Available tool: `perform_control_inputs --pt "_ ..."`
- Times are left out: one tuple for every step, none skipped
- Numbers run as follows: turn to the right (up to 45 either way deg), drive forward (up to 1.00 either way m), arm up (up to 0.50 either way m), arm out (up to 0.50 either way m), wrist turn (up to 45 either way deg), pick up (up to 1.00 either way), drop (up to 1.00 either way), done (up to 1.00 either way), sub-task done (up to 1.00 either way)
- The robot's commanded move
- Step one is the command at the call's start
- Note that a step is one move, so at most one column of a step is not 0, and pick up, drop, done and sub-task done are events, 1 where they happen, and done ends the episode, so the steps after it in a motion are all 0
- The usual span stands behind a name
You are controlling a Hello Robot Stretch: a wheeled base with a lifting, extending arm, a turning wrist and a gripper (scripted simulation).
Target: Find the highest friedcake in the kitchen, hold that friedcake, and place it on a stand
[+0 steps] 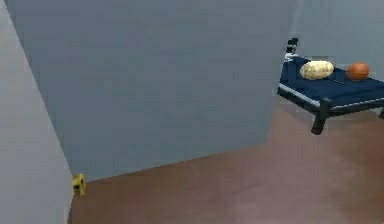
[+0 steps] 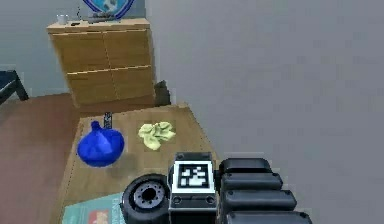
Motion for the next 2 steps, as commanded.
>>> perform_control_inputs --pt "-45.0 0.00 0.00 0.00 0.0 0.00 0.00 0.00 0.00" --pt "-18.0 0.00 0.00 0.00 0.0 0.00 0.00 0.00 0.00"
